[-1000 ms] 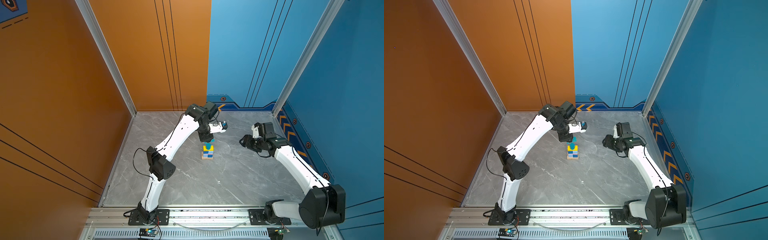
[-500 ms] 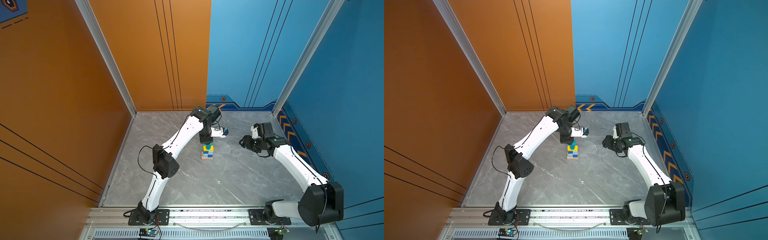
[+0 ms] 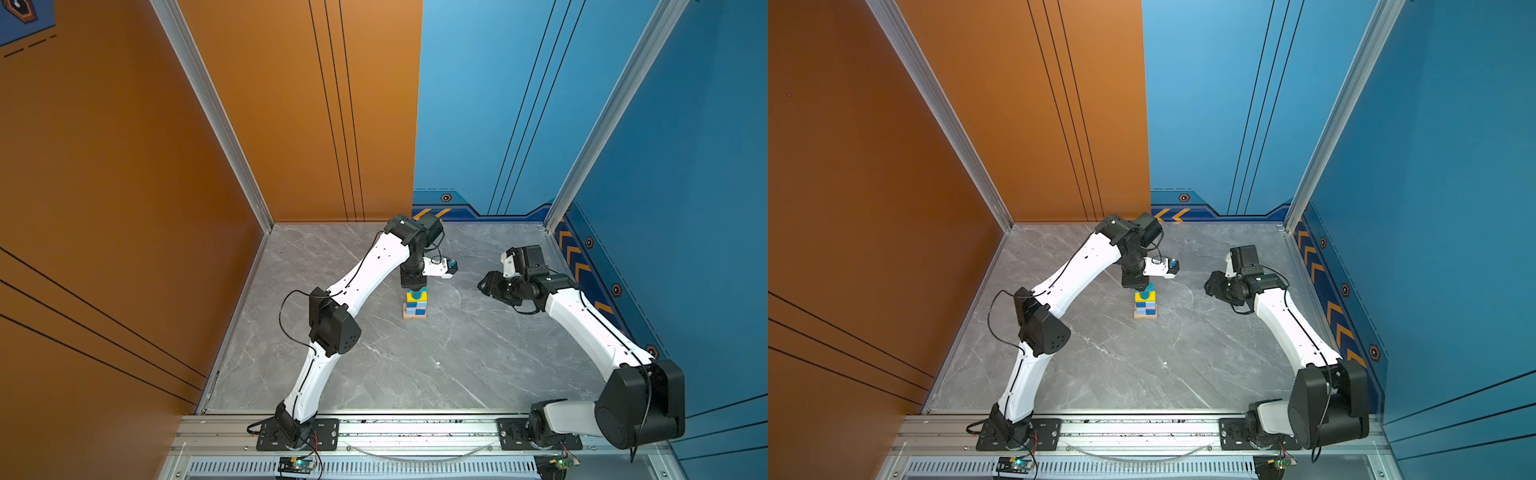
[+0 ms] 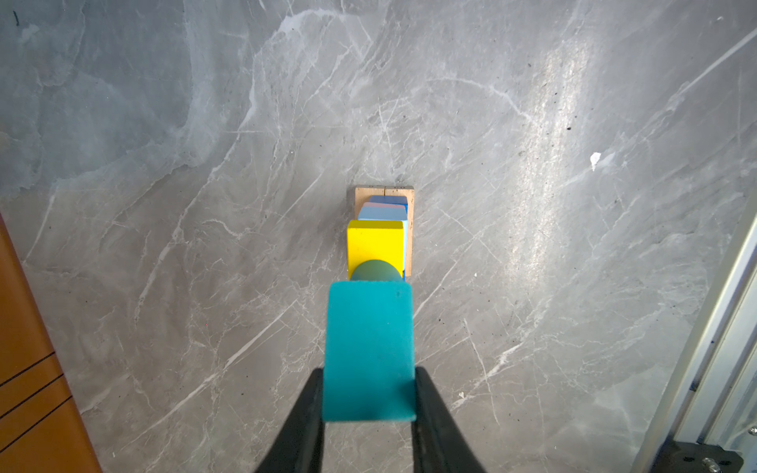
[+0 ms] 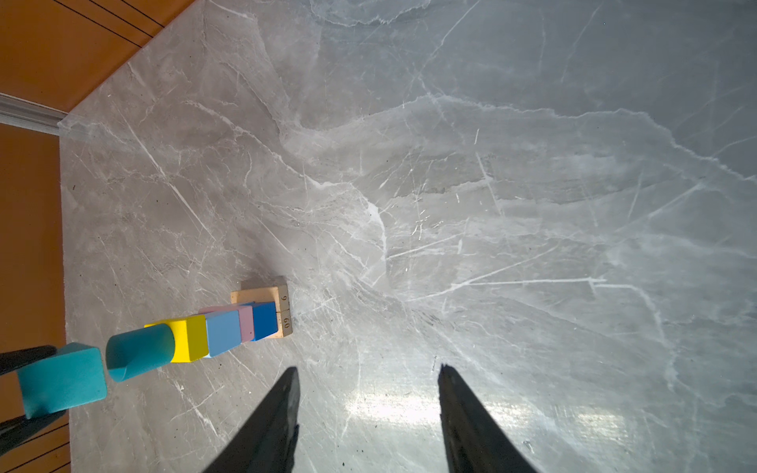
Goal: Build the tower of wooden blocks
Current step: 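Lower the teal prism onto the teal cylinder atop the stack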
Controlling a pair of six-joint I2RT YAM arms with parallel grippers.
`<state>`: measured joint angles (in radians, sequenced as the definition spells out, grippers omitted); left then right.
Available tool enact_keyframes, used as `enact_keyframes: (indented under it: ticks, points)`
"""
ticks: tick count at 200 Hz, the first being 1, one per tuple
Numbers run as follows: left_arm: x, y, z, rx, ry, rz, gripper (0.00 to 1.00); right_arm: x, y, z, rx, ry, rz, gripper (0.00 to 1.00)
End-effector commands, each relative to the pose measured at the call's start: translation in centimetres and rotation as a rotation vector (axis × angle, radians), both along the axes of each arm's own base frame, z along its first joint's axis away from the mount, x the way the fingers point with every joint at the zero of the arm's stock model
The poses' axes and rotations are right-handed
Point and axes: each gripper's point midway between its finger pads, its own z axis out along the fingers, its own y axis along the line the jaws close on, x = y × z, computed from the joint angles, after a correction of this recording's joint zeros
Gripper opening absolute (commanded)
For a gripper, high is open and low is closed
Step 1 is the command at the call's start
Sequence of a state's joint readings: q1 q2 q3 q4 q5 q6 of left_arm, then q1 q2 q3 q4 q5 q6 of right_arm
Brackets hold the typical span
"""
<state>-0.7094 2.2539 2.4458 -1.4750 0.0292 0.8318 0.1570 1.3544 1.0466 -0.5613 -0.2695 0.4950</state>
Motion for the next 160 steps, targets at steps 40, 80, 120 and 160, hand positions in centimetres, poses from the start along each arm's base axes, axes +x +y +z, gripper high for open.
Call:
enact_keyframes:
  ticks: [40,80,120,160]
  points:
    - [-0.55,-0.54,-0.18,0.018,0.001,-0.046,0.00,0.09,0.07,0.03,-0.005,0.009,0.009,0.56]
    - [-0.62,-0.48,-0.35,0.028,0.001,-0.048,0.00,0.12,0.07,0.03,-0.005,0.008,0.009,0.56]
    - [-0.49,-0.21,-0.42,0.038,-0.003,-0.048,0.00,0.10,0.06,-0.08,-0.005,0.010,0.007,0.56]
    - [-0.54,-0.14,-0.59,0.046,-0.001,-0.050,0.00,0.14,0.16,-0.20,-0.004,0.012,0.010,0.56]
